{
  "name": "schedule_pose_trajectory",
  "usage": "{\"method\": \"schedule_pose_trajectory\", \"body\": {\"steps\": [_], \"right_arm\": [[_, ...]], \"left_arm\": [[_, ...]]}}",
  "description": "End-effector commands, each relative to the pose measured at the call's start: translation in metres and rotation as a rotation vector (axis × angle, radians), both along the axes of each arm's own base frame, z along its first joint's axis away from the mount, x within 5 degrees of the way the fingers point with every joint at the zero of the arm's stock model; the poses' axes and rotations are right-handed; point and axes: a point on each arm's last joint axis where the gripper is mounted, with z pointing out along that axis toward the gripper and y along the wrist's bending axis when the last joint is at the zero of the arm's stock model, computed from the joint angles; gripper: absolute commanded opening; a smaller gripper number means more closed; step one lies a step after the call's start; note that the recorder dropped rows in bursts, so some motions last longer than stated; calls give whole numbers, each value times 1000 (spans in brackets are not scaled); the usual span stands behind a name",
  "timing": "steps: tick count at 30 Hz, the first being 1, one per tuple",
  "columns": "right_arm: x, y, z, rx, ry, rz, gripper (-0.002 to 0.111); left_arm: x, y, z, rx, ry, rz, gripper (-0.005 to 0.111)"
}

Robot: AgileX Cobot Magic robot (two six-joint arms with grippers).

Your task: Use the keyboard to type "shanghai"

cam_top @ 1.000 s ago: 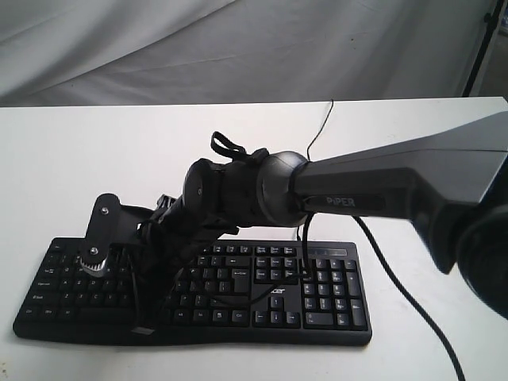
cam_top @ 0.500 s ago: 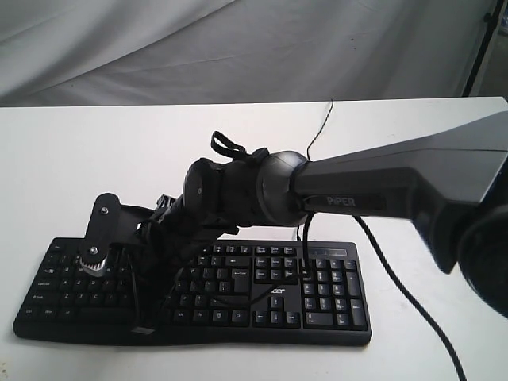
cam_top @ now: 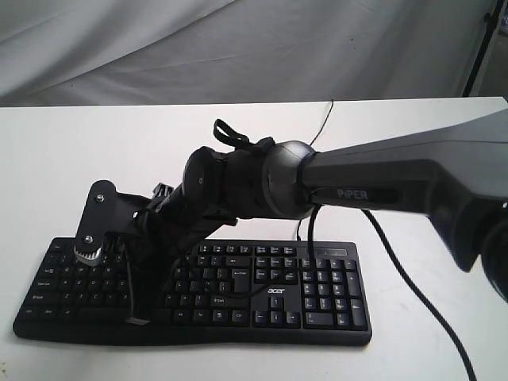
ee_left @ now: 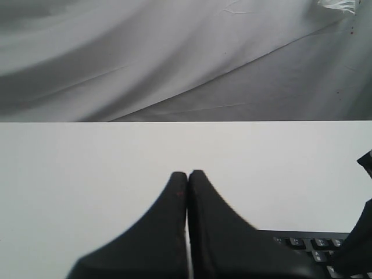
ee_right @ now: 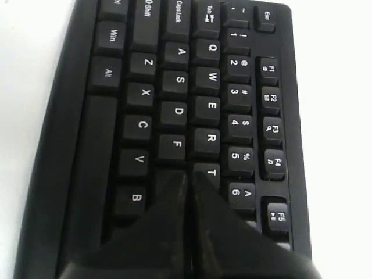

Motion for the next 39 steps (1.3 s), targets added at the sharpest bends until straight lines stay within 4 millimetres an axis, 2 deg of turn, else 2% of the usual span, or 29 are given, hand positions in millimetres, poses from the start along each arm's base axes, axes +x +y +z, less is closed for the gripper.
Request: {"method": "schedule_pose_trajectory", "body": {"steps": [1,9,22,27,34,39], "right_arm": [[0,4,4,25,-27,-23,0],[1,13,10,57,-19,-24,0],[16,57,22,140,-31,-8,0],[18,75,24,119,-55,6,0],[24,77,12,70,-24,-17,0],[24,77,12,71,-23,-19,0]], "left_arm": [[0,0,0,-5,1,-4,1],[0,0,0,-5,1,-4,1],[0,0,0,-5,1,-4,1],[0,0,0,-5,1,-4,1],[0,0,0,-5,1,-4,1],[0,0,0,-5,1,-4,1]]}}
